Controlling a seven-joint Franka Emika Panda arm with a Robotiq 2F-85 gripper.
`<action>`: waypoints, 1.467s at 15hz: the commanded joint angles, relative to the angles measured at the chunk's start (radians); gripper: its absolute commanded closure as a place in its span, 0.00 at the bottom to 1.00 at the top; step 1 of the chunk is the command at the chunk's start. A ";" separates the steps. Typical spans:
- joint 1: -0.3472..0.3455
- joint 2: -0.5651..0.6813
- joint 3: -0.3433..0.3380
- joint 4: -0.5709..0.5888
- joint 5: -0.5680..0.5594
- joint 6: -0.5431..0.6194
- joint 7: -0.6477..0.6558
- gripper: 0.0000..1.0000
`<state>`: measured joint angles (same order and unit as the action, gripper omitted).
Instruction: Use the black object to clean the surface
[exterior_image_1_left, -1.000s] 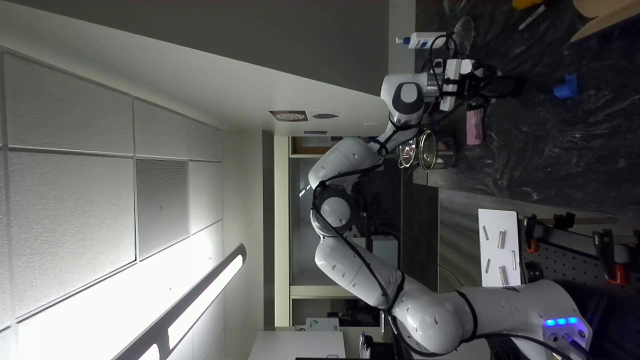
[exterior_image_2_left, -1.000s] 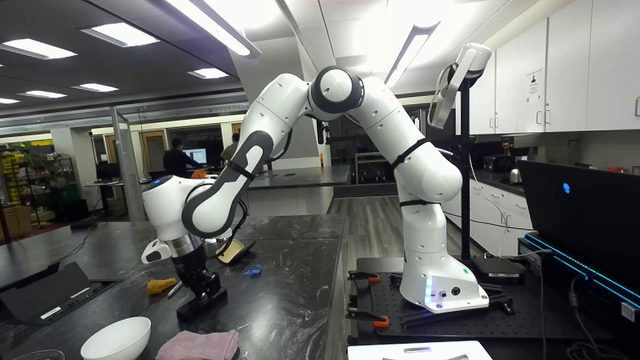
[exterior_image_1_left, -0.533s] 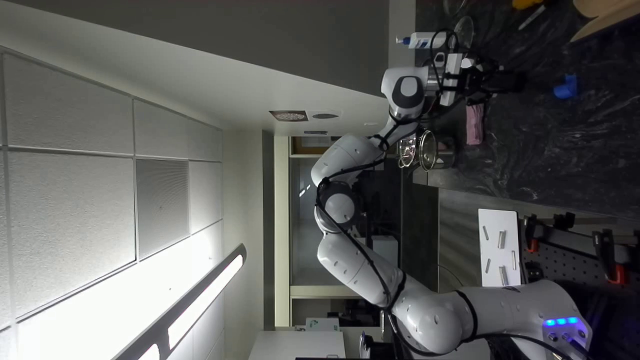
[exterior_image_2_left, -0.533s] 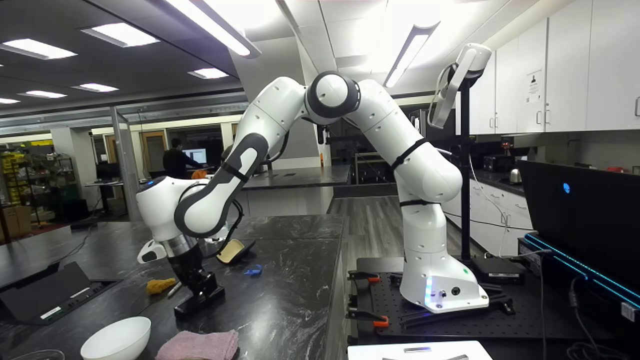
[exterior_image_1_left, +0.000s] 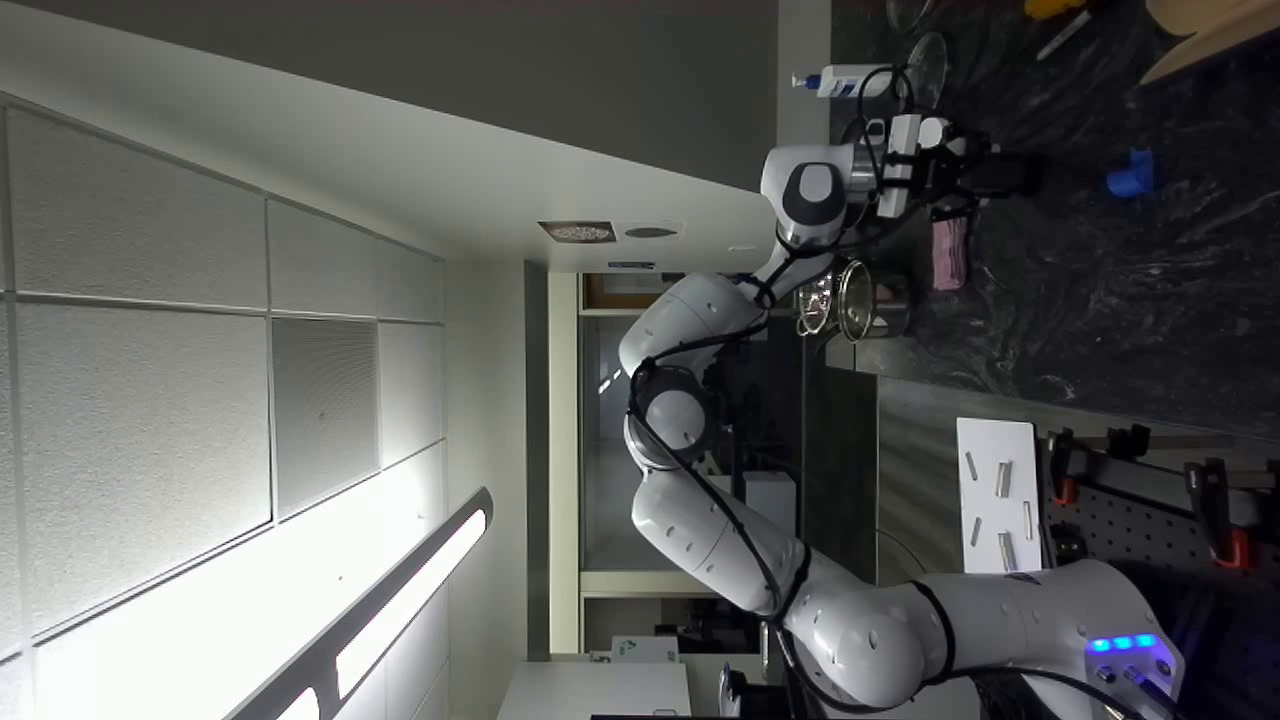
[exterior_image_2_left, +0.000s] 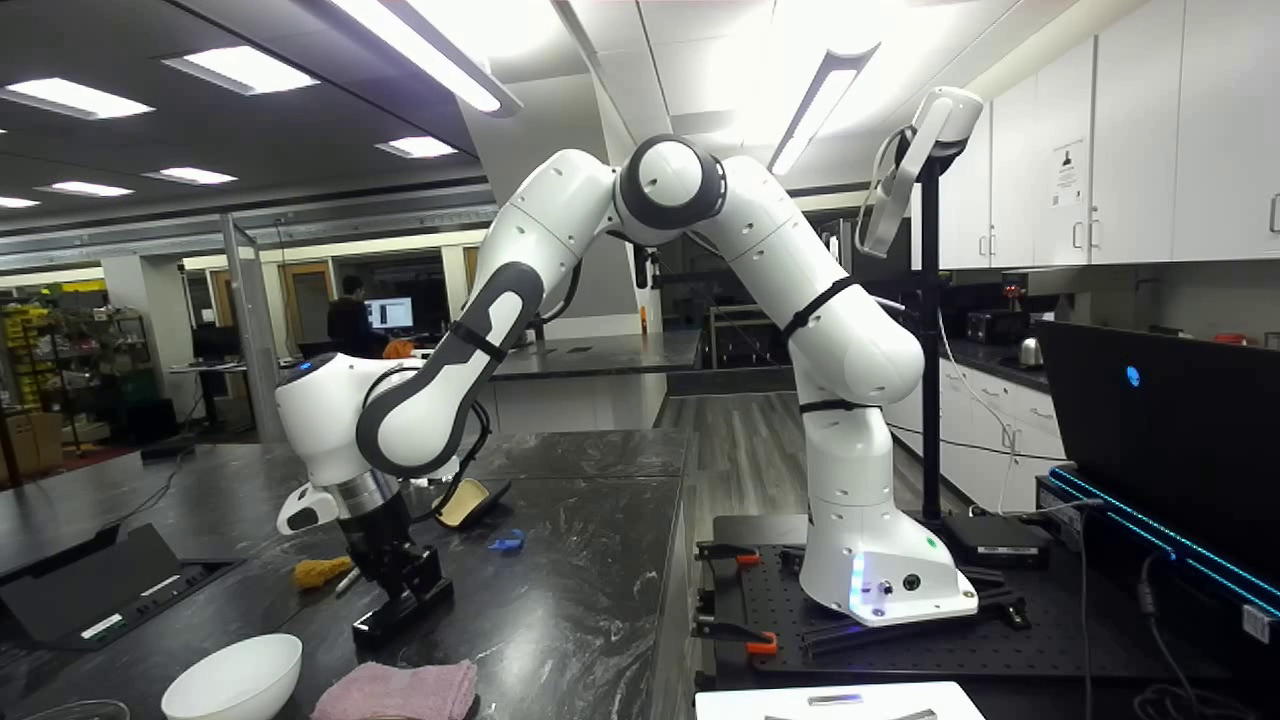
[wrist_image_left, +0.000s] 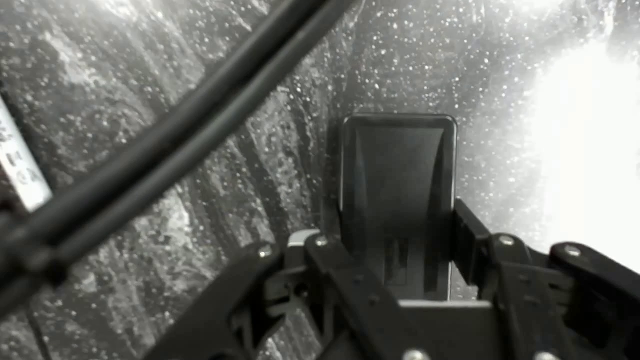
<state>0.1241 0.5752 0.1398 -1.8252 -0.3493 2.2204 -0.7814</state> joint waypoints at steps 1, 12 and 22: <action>-0.009 -0.093 0.043 -0.140 -0.004 0.032 -0.078 0.71; 0.020 -0.252 0.073 -0.377 -0.061 0.027 -0.211 0.71; 0.035 -0.206 0.061 -0.333 -0.060 0.060 -0.145 0.71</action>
<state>0.1531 0.3535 0.2147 -2.1801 -0.4136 2.2453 -0.9736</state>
